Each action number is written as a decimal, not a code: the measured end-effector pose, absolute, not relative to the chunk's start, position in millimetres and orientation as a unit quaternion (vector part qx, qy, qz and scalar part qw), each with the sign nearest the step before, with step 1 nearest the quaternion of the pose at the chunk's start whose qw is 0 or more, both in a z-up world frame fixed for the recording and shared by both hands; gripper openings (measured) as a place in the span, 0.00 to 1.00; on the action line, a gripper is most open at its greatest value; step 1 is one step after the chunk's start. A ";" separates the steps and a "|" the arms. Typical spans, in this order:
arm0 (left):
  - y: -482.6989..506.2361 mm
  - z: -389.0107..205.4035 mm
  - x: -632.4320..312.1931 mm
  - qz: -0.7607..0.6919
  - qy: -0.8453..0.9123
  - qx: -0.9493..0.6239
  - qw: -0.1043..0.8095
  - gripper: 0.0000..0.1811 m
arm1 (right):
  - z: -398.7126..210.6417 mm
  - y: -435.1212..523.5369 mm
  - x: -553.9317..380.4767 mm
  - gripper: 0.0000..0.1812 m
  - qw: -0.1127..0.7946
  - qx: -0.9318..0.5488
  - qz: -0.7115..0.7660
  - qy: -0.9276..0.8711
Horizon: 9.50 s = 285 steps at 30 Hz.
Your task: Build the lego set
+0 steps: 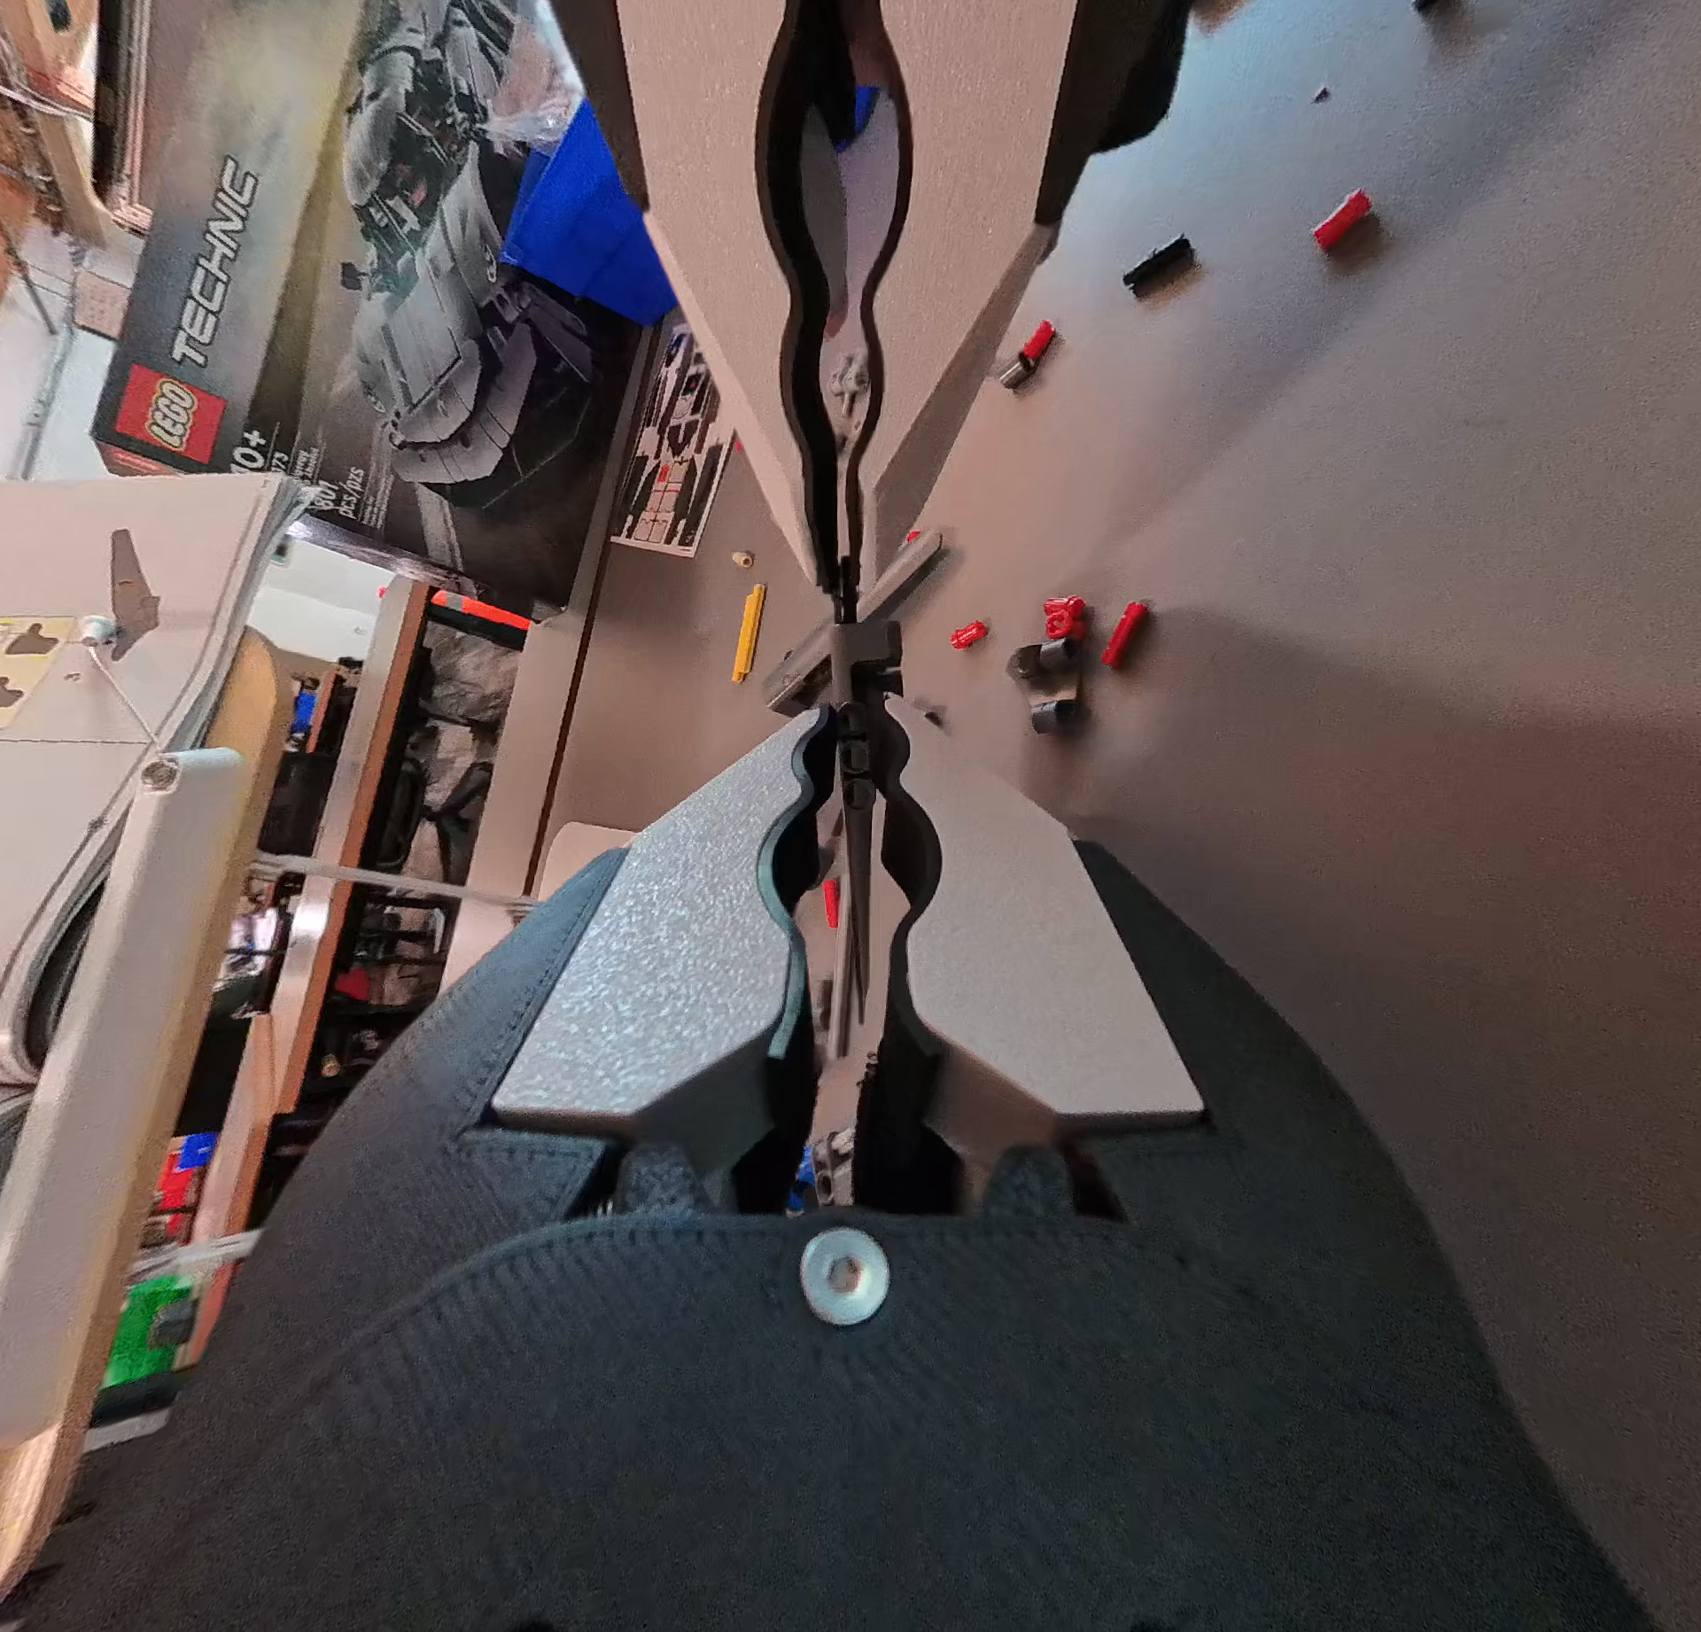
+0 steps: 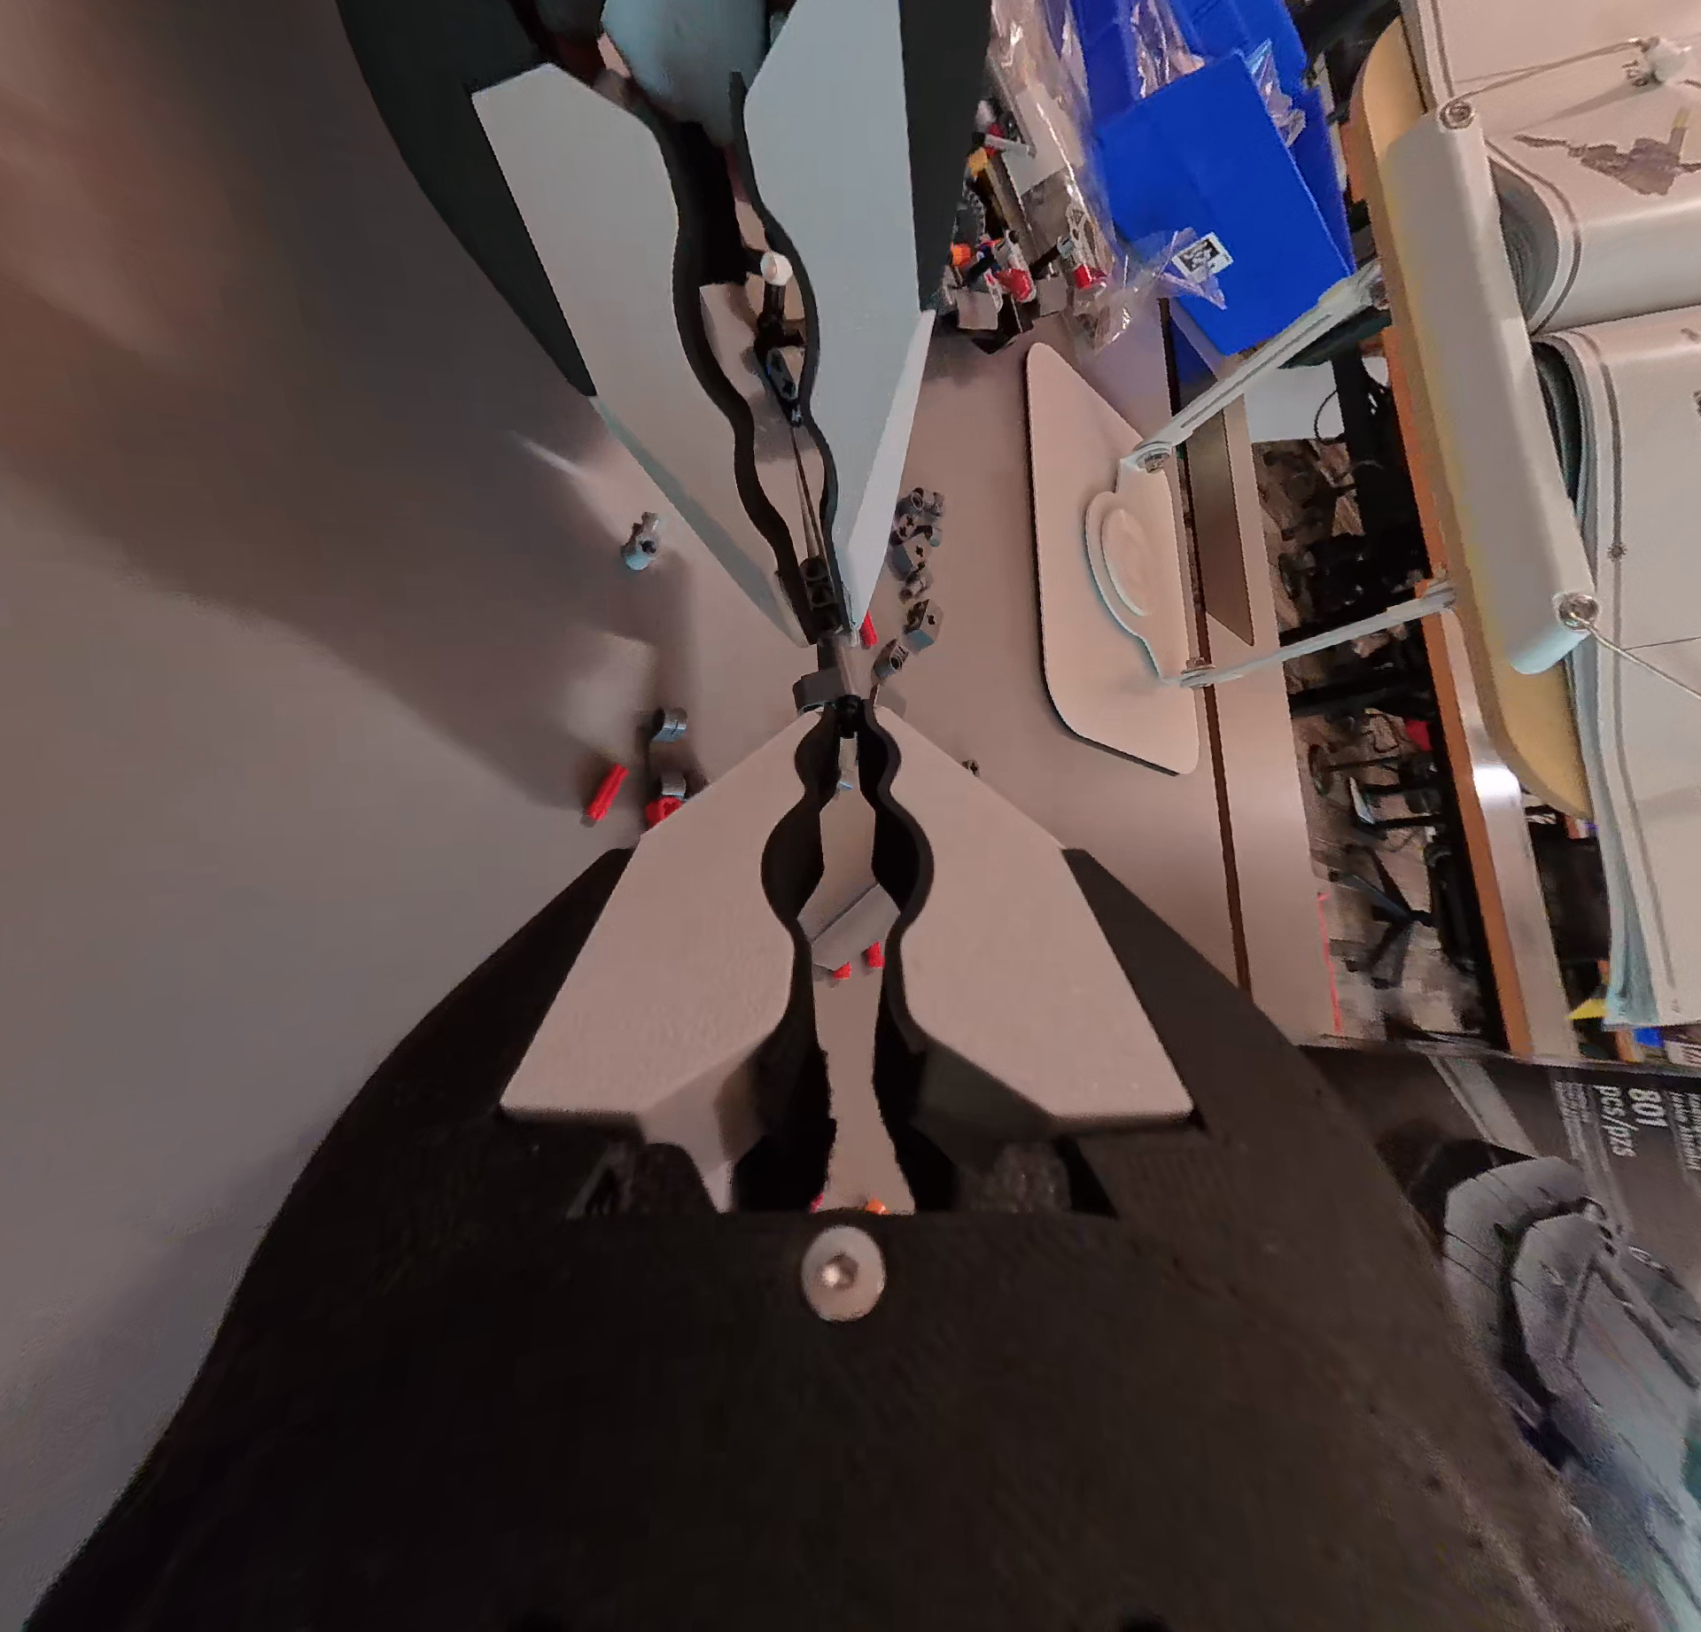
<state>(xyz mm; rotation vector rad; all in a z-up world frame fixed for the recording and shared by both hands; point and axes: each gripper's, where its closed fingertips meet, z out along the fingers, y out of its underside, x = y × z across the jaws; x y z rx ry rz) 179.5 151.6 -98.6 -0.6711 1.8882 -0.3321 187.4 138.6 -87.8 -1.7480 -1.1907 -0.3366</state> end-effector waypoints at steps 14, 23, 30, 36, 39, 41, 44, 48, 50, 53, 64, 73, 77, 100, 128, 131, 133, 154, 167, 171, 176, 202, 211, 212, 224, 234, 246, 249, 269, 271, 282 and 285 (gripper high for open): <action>141.5 -71.5 176.4 -0.243 0.756 -0.274 0.543 0.02 | -57.1 128.7 183.1 0.00 0.552 -0.701 -0.035 -0.451; 137.6 -62.6 175.1 -0.278 0.740 -0.277 0.546 0.02 | -47.1 124.3 179.9 0.00 0.566 -0.689 -0.029 -0.451; 135.6 -62.3 174.7 -0.272 0.741 -0.269 0.551 0.02 | -47.7 121.8 179.5 0.00 0.556 -0.688 -0.051 -0.464; 134.6 -63.3 174.4 -0.247 0.745 -0.250 0.566 0.02 | -50.4 120.2 179.7 0.00 0.548 -0.691 -0.047 -0.468; 133.6 -63.7 174.1 -0.233 0.747 -0.240 0.575 0.02 | -51.1 118.8 179.2 0.00 0.545 -0.692 -0.044 -0.471; 133.1 -64.4 174.0 -0.226 0.748 -0.235 0.578 0.02 | -51.4 118.2 178.7 0.00 0.544 -0.692 -0.044 -0.473; 133.0 -63.8 173.9 -0.228 0.747 -0.234 0.579 0.02 | -51.1 117.7 178.4 0.00 0.544 -0.691 -0.042 -0.474; 132.0 -62.1 173.5 -0.227 0.745 -0.230 0.584 0.02 | -50.1 116.9 178.5 0.00 0.544 -0.691 -0.041 -0.474; 131.8 -62.8 173.5 -0.223 0.746 -0.227 0.585 0.02 | -51.0 116.6 178.4 0.00 0.542 -0.692 -0.042 -0.476; 131.6 -64.0 173.6 -0.217 0.747 -0.223 0.587 0.02 | -52.2 116.2 177.9 0.01 0.539 -0.692 -0.043 -0.479; 129.9 -63.9 173.4 -0.204 0.745 -0.213 0.598 0.01 | -53.8 114.8 178.5 0.01 0.533 -0.693 -0.045 -0.483; 129.1 -64.1 173.2 -0.198 0.744 -0.208 0.603 0.01 | -54.4 113.9 177.7 0.00 0.531 -0.693 -0.042 -0.486; 129.9 -65.5 173.4 -0.194 0.745 -0.208 0.603 0.02 | -56.1 114.1 177.3 0.00 0.528 -0.694 -0.041 -0.487; 132.0 -74.5 175.6 -0.171 0.755 -0.210 0.597 0.01 | -67.3 116.5 180.9 0.00 0.501 -0.706 -0.069 -0.496; 152.2 -99.9 178.8 -0.216 0.788 -0.281 0.503 0.00 | -105.1 125.7 182.6 0.01 0.445 -0.735 -0.073 -0.507; 163.7 -95.1 176.4 -0.205 0.792 -0.285 0.500 0.00 | -108.3 125.5 181.5 0.01 0.442 -0.735 -0.067 -0.509; 169.7 -89.5 175.1 -0.208 0.789 -0.290 0.501 0.00 | -110.2 125.3 182.0 0.01 0.439 -0.736 -0.066 -0.510; 222.0 2.8 72.5 -0.150 0.751 -0.331 0.552 0.04 | -111.0 127.0 186.3 0.01 0.447 -0.741 -0.046 -0.499; 185.6 -79.1 -68.8 -0.154 0.844 -0.365 0.361 0.09 | -121.4 128.7 181.3 0.01 0.434 -0.744 -0.044 -0.506; 180.2 -108.1 -93.9 -0.138 0.864 -0.365 0.317 0.10 | -124.0 128.8 180.3 0.01 0.430 -0.745 -0.044 -0.508; 172.4 -123.9 -120.4 -0.173 0.870 -0.381 0.262 0.12 | -123.3 129.0 182.4 0.01 0.431 -0.747 -0.042 -0.505; 166.2 -156.3 -116.6 -0.226 0.876 -0.391 0.168 0.03 | -121.0 126.5 180.8 0.01 0.432 -0.744 -0.037 -0.509; 166.4 -150.6 -77.9 -0.226 0.881 -0.362 0.203 0.03 | -121.9 126.8 181.5 0.01 0.431 -0.744 -0.039 -0.509; 165.9 -148.7 -68.4 -0.225 0.883 -0.356 0.207 0.03 | -121.8 126.9 181.7 0.01 0.431 -0.744 -0.040 -0.509; 158.3 -111.6 113.3 -0.209 0.873 -0.290 0.331 0.03 | -116.0 130.8 207.1 0.01 0.440 -0.756 -0.055 -0.481; 136.2 -131.8 193.5 -0.224 0.854 -0.294 0.366 0.03 | -114.2 133.3 228.2 0.01 0.440 -0.766 -0.073 -0.462; 136.9 -128.0 192.4 -0.261 0.831 -0.312 0.379 0.17 | -115.2 136.8 237.2 0.01 0.441 -0.773 -0.084 -0.448; 141.0 -124.2 191.7 -0.256 0.826 -0.311 0.394 0.18 | -114.8 137.4 239.9 0.01 0.442 -0.774 -0.084 -0.445; 164.0 -101.1 195.1 -0.250 0.793 -0.326 0.451 0.17 | -111.3 138.2 245.5 0.01 0.448 -0.774 -0.089 -0.439; 165.9 -99.9 194.5 -0.248 0.792 -0.327 0.452 0.17 | -111.2 138.3 245.4 0.01 0.448 -0.774 -0.090 -0.438; 174.5 -88.3 179.9 -0.253 0.804 -0.315 0.437 0.19 | -107.9 137.5 239.7 0.01 0.457 -0.770 -0.077 -0.438; 175.8 -86.0 170.8 -0.259 0.814 -0.305 0.422 0.18 | -109.3 137.2 238.6 0.01 0.455 -0.770 -0.075 -0.441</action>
